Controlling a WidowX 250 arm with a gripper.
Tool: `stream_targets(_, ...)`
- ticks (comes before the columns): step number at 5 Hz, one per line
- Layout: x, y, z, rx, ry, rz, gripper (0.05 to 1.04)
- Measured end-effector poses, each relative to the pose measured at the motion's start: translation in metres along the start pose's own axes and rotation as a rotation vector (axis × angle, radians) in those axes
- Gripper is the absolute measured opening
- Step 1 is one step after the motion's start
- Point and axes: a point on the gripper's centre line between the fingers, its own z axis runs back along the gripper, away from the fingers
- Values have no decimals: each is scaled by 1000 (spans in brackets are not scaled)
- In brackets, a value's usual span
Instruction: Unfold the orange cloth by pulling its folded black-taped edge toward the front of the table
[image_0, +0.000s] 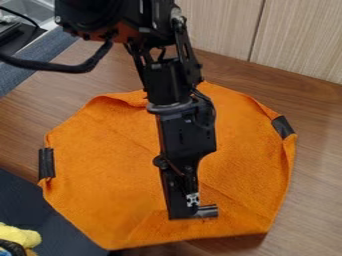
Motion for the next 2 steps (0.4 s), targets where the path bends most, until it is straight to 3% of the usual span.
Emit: stream_targets(2,-1,0,-3,-11,26,26,801)
